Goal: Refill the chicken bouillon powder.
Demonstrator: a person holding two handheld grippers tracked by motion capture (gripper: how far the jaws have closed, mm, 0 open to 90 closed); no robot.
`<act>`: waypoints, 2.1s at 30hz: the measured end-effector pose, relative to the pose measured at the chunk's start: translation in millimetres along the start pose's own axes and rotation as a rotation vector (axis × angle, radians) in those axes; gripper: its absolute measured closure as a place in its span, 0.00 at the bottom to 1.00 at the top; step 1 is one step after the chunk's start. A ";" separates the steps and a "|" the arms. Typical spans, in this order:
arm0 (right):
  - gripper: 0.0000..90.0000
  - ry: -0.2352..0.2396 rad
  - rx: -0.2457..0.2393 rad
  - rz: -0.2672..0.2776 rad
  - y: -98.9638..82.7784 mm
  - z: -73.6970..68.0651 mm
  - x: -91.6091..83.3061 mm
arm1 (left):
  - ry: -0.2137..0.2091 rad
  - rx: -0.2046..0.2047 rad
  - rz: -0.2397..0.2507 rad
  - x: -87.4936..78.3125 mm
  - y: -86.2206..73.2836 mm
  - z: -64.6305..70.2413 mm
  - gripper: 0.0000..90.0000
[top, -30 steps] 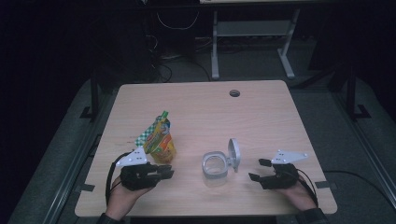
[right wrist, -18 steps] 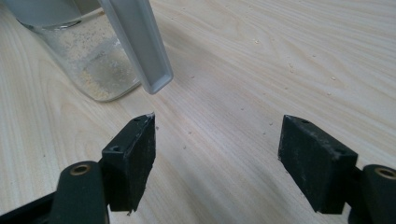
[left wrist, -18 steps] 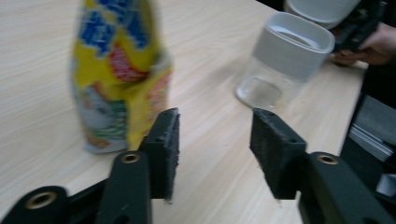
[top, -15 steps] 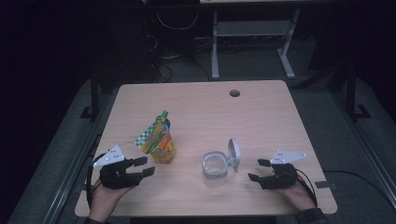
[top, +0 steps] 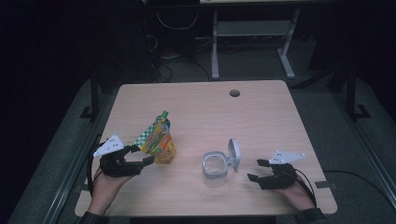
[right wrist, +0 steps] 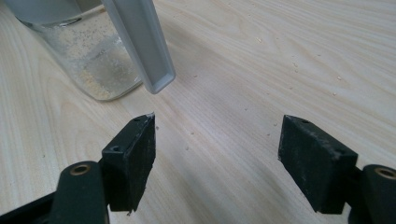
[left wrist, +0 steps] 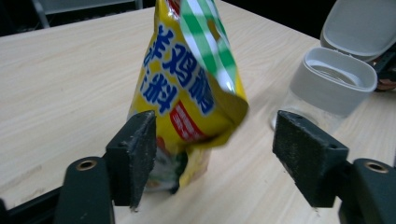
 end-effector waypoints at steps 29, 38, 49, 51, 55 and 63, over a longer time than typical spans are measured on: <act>0.30 0.000 -0.001 -0.008 -0.6 -0.4 1.4 | 0.042 0.052 -0.023 27.0 7.8 -8.7 0.61; 0.30 0.000 -0.001 -0.007 -0.5 -0.1 1.5 | 0.066 0.083 -0.044 27.8 11.8 -10.8 0.73; 0.30 -0.002 0.002 -0.009 -0.7 -0.1 1.1 | 0.044 0.046 0.004 19.4 17.3 -14.4 0.87; 0.30 -0.002 0.000 -0.008 -0.6 -0.2 1.3 | 0.029 0.039 0.009 18.5 17.6 -16.3 0.95; 0.30 -0.004 0.000 -0.009 -0.7 -0.2 1.3 | 0.042 0.049 -0.003 19.5 18.8 -16.3 0.99; 0.31 -0.003 0.000 -0.007 -0.3 -1.2 0.7 | 0.012 0.030 -0.002 20.5 20.7 -19.8 1.00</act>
Point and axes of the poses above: each handheld gripper's, and its own axes: x roughly forward along the jaws, y roughly out of its top, z roughly to its right, the point moved 7 cm from there along x, roughly forward along the jaws, and after that the axes turned 9 degrees about x, right-handed, at the moved point
